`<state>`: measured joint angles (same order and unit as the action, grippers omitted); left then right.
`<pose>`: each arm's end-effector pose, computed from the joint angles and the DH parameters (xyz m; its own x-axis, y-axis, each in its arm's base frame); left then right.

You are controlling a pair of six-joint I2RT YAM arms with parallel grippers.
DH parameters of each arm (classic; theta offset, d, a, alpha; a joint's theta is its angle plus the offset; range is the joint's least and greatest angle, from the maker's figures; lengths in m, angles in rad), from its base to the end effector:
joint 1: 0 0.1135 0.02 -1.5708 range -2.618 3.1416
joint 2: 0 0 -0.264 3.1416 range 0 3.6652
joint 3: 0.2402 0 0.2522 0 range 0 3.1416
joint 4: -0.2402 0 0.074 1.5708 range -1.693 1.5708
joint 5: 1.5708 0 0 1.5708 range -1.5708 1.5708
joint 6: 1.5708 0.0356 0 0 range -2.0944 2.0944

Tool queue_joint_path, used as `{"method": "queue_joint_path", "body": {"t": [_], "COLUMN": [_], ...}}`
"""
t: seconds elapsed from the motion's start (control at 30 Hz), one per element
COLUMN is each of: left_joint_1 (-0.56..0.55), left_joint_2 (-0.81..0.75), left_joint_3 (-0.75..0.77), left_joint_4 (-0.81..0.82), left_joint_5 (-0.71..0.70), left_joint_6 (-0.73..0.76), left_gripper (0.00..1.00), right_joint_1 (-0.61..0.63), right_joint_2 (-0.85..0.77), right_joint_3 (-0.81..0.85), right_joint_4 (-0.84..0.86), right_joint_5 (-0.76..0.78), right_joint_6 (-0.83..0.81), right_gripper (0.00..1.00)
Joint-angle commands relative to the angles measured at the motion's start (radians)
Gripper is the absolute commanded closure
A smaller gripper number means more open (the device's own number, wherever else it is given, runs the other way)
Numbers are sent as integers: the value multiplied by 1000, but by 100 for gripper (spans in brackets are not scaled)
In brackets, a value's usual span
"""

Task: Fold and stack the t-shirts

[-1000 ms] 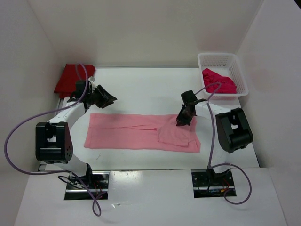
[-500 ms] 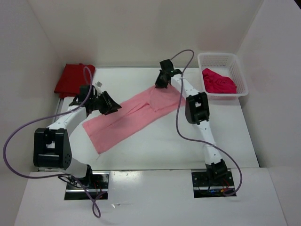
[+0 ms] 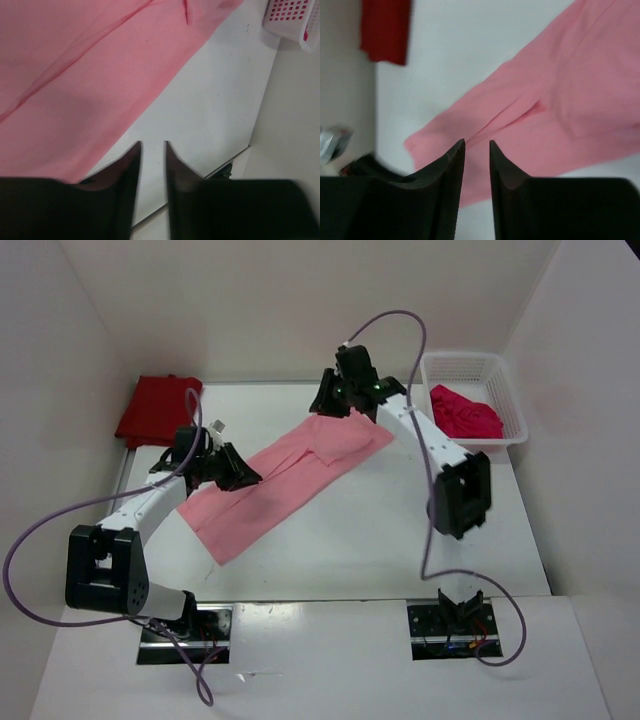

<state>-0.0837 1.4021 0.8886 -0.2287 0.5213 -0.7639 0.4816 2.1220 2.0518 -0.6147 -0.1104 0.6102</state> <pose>0.2933 -0.0424 0.2348 -0.7895 -0.5357 -0.2994 -0.1494 0.6410 -0.7529 0.4338 0.2312 0.3119 -0.7666 0.2420 -0.5948 -0.1180 0.8574 0.5009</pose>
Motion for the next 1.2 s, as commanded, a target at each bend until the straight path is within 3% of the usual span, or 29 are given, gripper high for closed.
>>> {"method": "queue_joint_path", "body": {"t": [0.0, 0.03, 0.07, 0.2, 0.23, 0.27, 0.37, 0.43, 0.73, 0.77, 0.87, 0.93, 1.0, 1.17], "left_joint_1": [33, 51, 71, 154, 165, 165, 177, 177, 147, 147, 118, 105, 94, 30], "left_joint_2": [-3, -3, -3, 27, 41, 41, 72, 98, 150, 159, 195, 208, 233, 336], "left_joint_3": [52, 52, 65, 115, 130, 144, 154, 154, 164, 174, 208, 243, 278, 387], "left_joint_4": [2, -20, -30, -66, -66, -66, -66, -43, -21, -21, -21, -31, -31, -20], "left_joint_5": [-38, -38, -47, -76, -76, -87, -87, -87, -112, -122, -156, -179, -179, -188], "left_joint_6": [20, 35, 61, 107, 107, 107, 117, 117, 150, 150, 175, 185, 195, 230], "left_gripper": [77, 83, 86, 91, 91, 91, 90, 87, 81, 80, 78, 75, 74, 65], "right_joint_1": [49, 69, 125, 267, 288, 307, 350, 364, 354, 344, 333, 333, 321, 261], "right_joint_2": [-234, -259, -279, -272, -260, -246, -195, -160, -44, -30, 28, 29, 15, -164], "right_joint_3": [-307, -377, -503, -645, -657, -670, -688, -688, -725, -725, -656, -644, -669, -855], "right_joint_4": [147, 164, 183, 283, 297, 311, 368, 368, 391, 391, 347, 346, 346, 262], "right_joint_5": [-98, -132, -152, -213, -222, -233, -244, -235, -143, -143, -91, -61, -80, -90], "right_joint_6": [31, 61, 72, 140, 170, 183, 213, 235, 290, 299, 290, 290, 280, 171], "right_gripper": [72, 100, 100, 100, 94, 74, 46, 42, 40, 43, 66, 87, 100, 100]}}
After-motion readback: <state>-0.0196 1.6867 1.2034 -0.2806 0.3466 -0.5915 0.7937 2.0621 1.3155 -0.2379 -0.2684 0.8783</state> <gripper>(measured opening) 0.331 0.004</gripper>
